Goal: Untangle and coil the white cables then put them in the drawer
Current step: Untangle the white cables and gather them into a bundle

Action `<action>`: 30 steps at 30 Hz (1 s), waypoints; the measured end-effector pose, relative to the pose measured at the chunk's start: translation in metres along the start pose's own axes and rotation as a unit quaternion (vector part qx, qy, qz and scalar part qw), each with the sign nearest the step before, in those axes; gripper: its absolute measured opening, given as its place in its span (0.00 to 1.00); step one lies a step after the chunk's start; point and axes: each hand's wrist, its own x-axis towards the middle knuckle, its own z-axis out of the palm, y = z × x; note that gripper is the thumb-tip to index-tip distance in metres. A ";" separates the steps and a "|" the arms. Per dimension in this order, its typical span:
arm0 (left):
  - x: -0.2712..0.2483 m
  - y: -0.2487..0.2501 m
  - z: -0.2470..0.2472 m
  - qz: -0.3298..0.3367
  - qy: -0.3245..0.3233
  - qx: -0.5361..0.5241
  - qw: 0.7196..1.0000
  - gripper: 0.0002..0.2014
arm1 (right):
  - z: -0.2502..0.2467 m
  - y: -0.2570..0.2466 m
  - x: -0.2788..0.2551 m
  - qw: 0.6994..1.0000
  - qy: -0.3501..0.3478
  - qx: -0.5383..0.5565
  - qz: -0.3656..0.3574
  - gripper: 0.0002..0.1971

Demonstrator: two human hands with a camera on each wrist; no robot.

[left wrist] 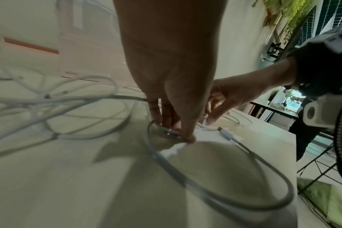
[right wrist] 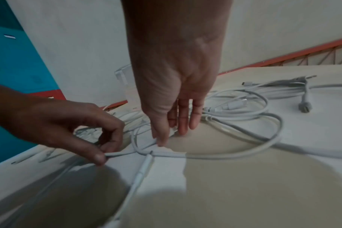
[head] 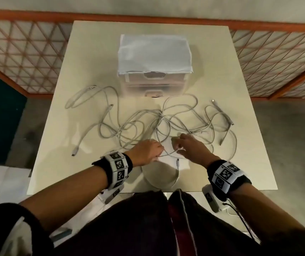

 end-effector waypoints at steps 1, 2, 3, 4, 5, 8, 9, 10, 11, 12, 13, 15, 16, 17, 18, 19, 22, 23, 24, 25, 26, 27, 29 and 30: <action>0.001 -0.001 0.000 -0.002 -0.013 -0.006 1.000 0.07 | 0.000 0.000 0.000 1.000 0.004 0.006 0.000 0.06; -0.001 -0.001 -0.006 -0.009 -0.022 -0.031 0.999 0.06 | -0.001 0.000 -0.002 1.000 0.023 0.011 0.001 0.06; -0.003 -0.002 -0.012 -0.012 -0.021 -0.062 0.998 0.05 | -0.001 0.001 -0.002 0.999 0.043 0.012 -0.001 0.06; -0.005 -0.002 -0.020 -0.026 -0.017 -0.087 0.996 0.05 | -0.001 -0.003 -0.004 0.997 0.070 0.019 -0.010 0.08; -0.007 -0.003 -0.027 -0.036 -0.019 -0.113 0.993 0.06 | -0.002 -0.005 -0.004 0.996 0.083 0.040 -0.018 0.11; -0.012 -0.004 -0.050 -0.058 -0.012 -0.162 0.985 0.07 | -0.009 -0.022 -0.004 0.996 0.027 0.078 -0.040 0.17; -0.014 -0.005 -0.057 -0.063 -0.008 -0.175 0.982 0.07 | -0.012 -0.027 -0.003 0.996 0.007 0.072 -0.046 0.16; -0.015 -0.007 -0.064 -0.068 -0.002 -0.187 0.980 0.07 | -0.015 -0.030 -0.001 0.996 0.011 0.071 -0.055 0.14; -0.017 -0.009 -0.069 -0.074 0.005 -0.199 0.977 0.06 | -0.018 -0.030 0.000 0.994 0.027 0.088 -0.055 0.13; -0.019 -0.013 -0.073 -0.075 0.018 -0.212 0.974 0.06 | -0.023 -0.028 0.000 0.990 0.049 0.118 -0.053 0.11; -0.022 -0.016 -0.077 -0.079 0.027 -0.226 0.970 0.06 | -0.028 -0.026 0.000 0.985 0.063 0.152 -0.043 0.09; -0.028 -0.020 -0.081 -0.087 0.044 -0.251 0.963 0.05 | -0.037 -0.017 0.002 0.979 0.072 0.189 -0.012 0.07; -0.030 -0.023 -0.083 -0.093 0.058 -0.263 0.959 0.04 | -0.041 -0.012 0.003 0.979 0.071 0.189 0.012 0.07; -0.033 -0.025 -0.085 -0.099 0.079 -0.276 0.953 0.04 | -0.043 -0.006 0.004 0.981 0.071 0.178 0.041 0.07; -0.035 -0.027 -0.087 -0.102 0.107 -0.295 0.944 0.05 | -0.043 -0.001 0.004 0.983 0.075 0.156 0.067 0.10; -0.037 -0.027 -0.091 -0.102 0.139 -0.322 0.931 0.05 | -0.044 0.002 0.005 0.985 0.086 0.125 0.082 0.15; -0.036 -0.023 -0.106 -0.084 0.219 -0.386 0.892 0.05 | -0.047 -0.006 0.009 0.987 0.156 0.035 0.014 0.33; -0.033 -0.020 -0.111 -0.074 0.242 -0.389 0.886 0.05 | -0.049 -0.014 0.011 0.984 0.180 0.010 -0.015 0.38; -0.031 -0.018 -0.118 -0.060 0.267 -0.387 0.881 0.05 | -0.055 -0.025 0.015 0.979 0.200 -0.004 -0.034 0.42; -0.028 -0.015 -0.125 -0.048 0.290 -0.381 0.876 0.05 | -0.060 -0.037 0.019 0.976 0.214 -0.004 -0.048 0.43; -0.025 -0.014 -0.131 -0.036 0.313 -0.372 0.873 0.06 | -0.066 -0.049 0.024 0.973 0.222 0.004 -0.063 0.41; -0.023 -0.012 -0.137 -0.026 0.334 -0.362 0.870 0.06 | -0.072 -0.060 0.030 0.972 0.222 0.014 -0.079 0.37; -0.022 -0.007 -0.147 -0.013 0.358 -0.363 0.860 0.05 | -0.078 -0.073 0.043 0.971 0.205 0.068 -0.104 0.24; -0.023 -0.006 -0.151 -0.007 0.365 -0.369 0.855 0.05 | -0.080 -0.076 0.047 0.966 0.205 0.110 -0.116 0.16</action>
